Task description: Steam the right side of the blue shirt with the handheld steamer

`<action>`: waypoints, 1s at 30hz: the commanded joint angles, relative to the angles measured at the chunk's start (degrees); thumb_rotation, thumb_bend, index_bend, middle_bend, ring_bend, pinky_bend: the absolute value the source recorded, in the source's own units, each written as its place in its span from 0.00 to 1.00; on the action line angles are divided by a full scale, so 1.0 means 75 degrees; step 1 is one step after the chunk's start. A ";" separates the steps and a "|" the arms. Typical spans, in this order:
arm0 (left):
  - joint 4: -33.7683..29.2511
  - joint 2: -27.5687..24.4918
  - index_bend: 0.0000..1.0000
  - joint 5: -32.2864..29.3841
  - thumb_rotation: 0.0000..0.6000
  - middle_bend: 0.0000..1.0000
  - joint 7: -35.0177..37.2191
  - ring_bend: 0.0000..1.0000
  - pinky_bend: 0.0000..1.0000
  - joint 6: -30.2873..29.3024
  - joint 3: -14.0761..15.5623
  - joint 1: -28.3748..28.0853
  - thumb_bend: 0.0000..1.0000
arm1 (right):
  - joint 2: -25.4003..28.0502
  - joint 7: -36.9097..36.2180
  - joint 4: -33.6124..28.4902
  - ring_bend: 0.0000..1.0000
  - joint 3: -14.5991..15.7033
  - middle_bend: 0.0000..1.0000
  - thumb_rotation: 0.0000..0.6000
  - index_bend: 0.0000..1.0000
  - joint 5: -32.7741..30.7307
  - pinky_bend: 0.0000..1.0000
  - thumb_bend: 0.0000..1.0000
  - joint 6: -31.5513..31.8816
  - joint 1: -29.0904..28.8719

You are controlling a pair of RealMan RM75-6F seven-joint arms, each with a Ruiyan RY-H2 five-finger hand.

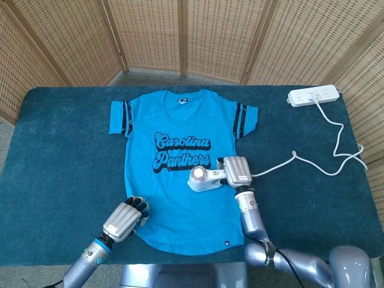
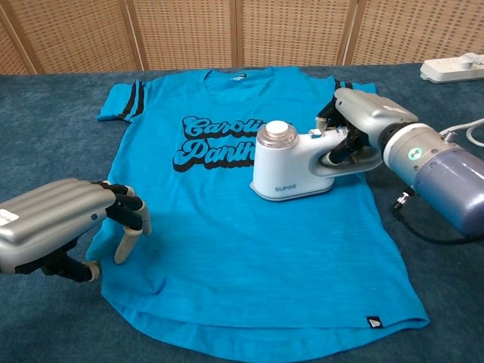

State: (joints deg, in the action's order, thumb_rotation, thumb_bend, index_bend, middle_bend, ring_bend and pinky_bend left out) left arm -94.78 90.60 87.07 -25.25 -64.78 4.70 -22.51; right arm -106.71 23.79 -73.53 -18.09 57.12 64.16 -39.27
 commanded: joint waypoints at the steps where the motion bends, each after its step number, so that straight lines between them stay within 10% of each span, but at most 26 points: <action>1: -0.0005 -0.0002 0.65 -0.0007 1.00 0.37 -0.0011 0.23 0.22 -0.0002 -0.0006 0.0001 0.42 | 0.0013 -0.0141 0.0182 0.68 -0.0122 0.68 1.00 0.66 -0.0049 0.58 0.38 -0.0041 -0.0034; 30: 0.0103 0.0007 0.65 0.0069 1.00 0.37 0.0164 0.23 0.22 -0.0022 0.0038 0.0014 0.42 | -0.0046 -0.0036 -0.0803 0.68 0.0587 0.68 1.00 0.66 0.0502 0.58 0.37 0.0238 0.0331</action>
State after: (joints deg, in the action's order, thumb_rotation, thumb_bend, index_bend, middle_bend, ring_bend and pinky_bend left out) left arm -94.01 90.65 87.57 -24.02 -64.94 4.98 -22.41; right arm -107.18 23.22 -79.22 -13.88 60.75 65.80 -36.91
